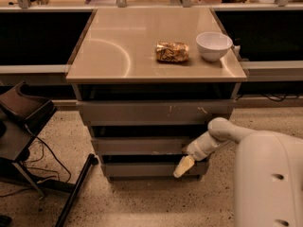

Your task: Close middle drawer

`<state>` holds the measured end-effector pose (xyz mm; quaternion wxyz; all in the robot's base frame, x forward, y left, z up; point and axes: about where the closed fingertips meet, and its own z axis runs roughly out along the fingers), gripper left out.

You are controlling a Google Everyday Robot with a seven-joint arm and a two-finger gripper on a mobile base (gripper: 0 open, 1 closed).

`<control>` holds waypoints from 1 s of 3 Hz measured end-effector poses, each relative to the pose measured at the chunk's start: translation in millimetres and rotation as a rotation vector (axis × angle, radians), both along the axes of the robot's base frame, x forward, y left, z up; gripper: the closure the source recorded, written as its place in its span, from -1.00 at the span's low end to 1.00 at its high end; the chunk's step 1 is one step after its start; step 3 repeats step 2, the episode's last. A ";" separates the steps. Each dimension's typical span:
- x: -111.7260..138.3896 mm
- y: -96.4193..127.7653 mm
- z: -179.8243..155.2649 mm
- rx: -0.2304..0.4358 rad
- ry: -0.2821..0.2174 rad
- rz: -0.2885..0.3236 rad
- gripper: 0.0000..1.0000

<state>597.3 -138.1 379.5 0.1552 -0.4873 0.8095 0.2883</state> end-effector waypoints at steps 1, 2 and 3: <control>11.8 -8.5 17.9 0.031 -0.062 -0.035 -1.00; 11.8 -8.5 17.9 0.031 -0.062 -0.035 -1.00; 11.8 -8.5 17.9 0.031 -0.062 -0.035 -1.00</control>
Offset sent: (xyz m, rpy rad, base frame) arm 0.1090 -0.1359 0.1851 0.4388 -0.7153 -0.4595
